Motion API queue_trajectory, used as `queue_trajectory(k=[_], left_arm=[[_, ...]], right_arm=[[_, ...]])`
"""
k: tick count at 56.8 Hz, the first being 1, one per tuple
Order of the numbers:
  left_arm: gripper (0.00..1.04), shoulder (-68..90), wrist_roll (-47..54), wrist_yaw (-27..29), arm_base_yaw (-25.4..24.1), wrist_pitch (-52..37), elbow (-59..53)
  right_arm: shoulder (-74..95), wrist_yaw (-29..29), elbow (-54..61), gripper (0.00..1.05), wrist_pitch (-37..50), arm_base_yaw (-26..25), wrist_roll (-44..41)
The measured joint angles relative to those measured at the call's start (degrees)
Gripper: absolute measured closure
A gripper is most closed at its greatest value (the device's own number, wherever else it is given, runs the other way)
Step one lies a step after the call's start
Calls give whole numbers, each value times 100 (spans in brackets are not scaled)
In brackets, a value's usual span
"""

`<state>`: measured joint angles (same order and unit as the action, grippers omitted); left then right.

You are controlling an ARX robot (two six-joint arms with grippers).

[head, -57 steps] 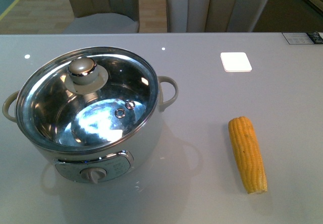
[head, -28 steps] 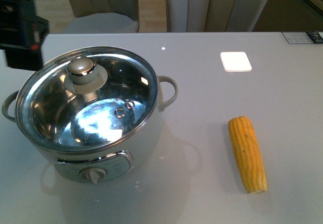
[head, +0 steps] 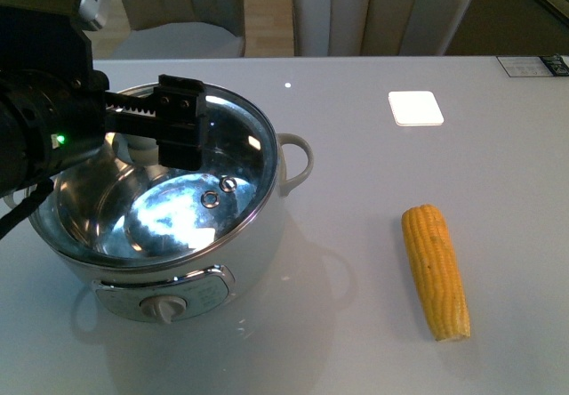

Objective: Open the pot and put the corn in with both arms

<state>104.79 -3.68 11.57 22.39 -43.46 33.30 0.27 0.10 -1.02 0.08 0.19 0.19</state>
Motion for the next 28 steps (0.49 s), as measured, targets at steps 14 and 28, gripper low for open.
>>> queue_trajectory(k=[14, 28], left_arm=[[7, 291, -319, 236, 83, -157, 33], [7, 494, -542, 363, 155, -400, 24]], right_arm=[[0, 0, 0, 9, 0, 0, 0], [0, 0, 0, 9, 0, 0, 0]])
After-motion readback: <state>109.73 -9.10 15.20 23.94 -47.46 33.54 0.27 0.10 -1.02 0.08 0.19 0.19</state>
